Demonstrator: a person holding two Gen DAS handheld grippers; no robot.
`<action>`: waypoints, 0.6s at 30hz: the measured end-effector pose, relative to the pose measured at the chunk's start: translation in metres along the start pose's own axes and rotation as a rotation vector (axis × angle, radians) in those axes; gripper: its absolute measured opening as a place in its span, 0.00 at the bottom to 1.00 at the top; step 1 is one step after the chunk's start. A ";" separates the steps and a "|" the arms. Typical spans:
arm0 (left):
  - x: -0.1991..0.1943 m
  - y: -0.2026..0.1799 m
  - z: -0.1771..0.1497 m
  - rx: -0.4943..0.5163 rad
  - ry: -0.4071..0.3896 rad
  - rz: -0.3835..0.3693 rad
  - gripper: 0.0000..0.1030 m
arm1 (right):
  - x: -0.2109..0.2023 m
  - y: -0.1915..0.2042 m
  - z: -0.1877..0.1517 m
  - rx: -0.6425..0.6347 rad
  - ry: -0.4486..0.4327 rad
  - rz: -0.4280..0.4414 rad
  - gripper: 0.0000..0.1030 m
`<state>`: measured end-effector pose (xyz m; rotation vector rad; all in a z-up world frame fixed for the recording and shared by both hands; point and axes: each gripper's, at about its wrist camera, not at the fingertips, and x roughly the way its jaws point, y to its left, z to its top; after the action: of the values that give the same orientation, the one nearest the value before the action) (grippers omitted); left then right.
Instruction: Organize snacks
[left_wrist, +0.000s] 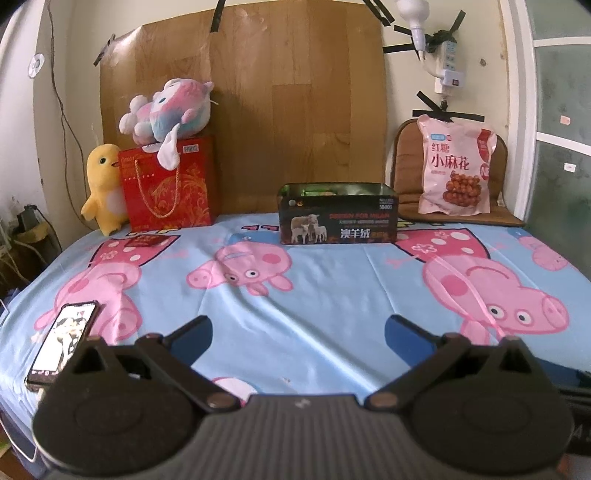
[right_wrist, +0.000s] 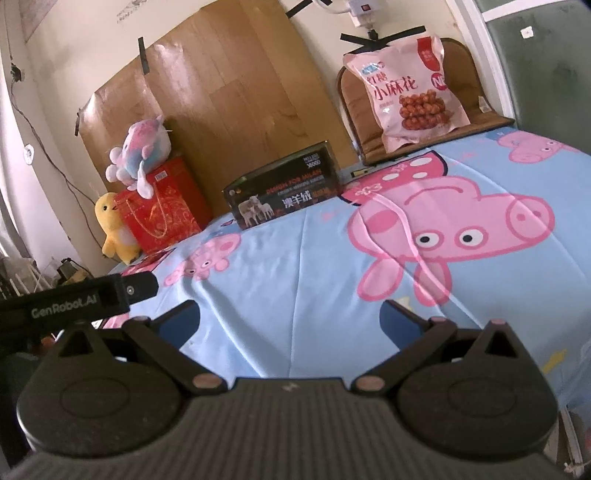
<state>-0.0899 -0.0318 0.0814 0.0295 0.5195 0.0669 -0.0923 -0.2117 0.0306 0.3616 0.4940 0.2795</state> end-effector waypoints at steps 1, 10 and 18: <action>0.000 0.000 -0.001 -0.002 0.000 0.006 1.00 | 0.001 0.001 0.000 -0.009 0.006 0.001 1.00; 0.001 0.005 -0.005 -0.023 -0.005 0.053 1.00 | -0.001 0.006 0.000 -0.066 0.017 0.002 1.00; 0.006 0.017 -0.006 -0.078 0.014 0.068 1.00 | 0.000 0.006 0.000 -0.072 0.021 0.004 1.00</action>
<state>-0.0890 -0.0143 0.0738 -0.0298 0.5293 0.1534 -0.0934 -0.2064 0.0328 0.2902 0.5031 0.3045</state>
